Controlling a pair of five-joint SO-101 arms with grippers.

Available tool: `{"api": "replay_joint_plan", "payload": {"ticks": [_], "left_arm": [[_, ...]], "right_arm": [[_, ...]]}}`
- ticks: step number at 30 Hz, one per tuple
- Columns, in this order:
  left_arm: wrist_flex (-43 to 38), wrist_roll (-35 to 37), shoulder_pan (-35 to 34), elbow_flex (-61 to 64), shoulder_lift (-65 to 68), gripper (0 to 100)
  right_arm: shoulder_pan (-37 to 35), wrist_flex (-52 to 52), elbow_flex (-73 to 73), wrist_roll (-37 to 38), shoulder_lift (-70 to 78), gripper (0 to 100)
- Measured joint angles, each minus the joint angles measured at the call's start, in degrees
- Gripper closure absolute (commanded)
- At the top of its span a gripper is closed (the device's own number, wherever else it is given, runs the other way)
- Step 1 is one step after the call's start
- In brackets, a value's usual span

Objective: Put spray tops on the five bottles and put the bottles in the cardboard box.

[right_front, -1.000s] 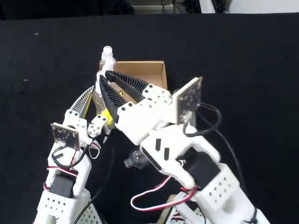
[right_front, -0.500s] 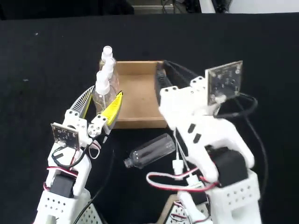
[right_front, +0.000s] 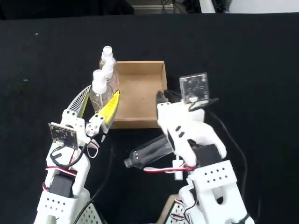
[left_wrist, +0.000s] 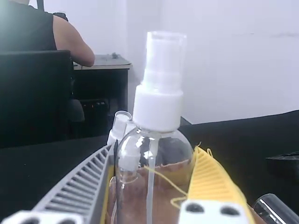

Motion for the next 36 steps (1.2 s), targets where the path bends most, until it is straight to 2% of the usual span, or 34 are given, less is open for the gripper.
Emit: {"api": "replay_joint_plan", "payload": {"ticks": [6, 9, 15, 21, 27, 31, 36], "left_arm": [[0.0, 0.0, -0.2, 0.0, 0.0, 97], [0.0, 0.0, -2.9, 0.0, 0.0, 97], [-0.4, 0.0, -17.9, 0.0, 0.0, 97], [-6.2, 0.0, -34.8, 0.1, 0.2, 97], [-14.7, 0.0, -43.2, 0.2, 3.4, 97], [-17.7, 0.0, -45.2, -3.8, 10.8, 97], [-18.2, 0.0, -48.3, -18.2, 29.1, 97]], "right_arm": [[0.9, -0.2, 0.7, 0.0, 0.0, 97.3], [1.0, -0.2, 0.9, 0.0, 0.0, 97.3], [-0.9, -4.3, 5.1, 0.0, 0.0, 97.3], [-1.8, -6.2, 6.2, 0.0, 0.0, 97.3], [-1.8, -6.2, 6.2, 0.0, 0.0, 97.3], [-1.8, -6.2, 6.3, 0.0, 0.0, 97.3], [-1.8, -6.2, 6.3, 0.0, 0.0, 97.3]]}}
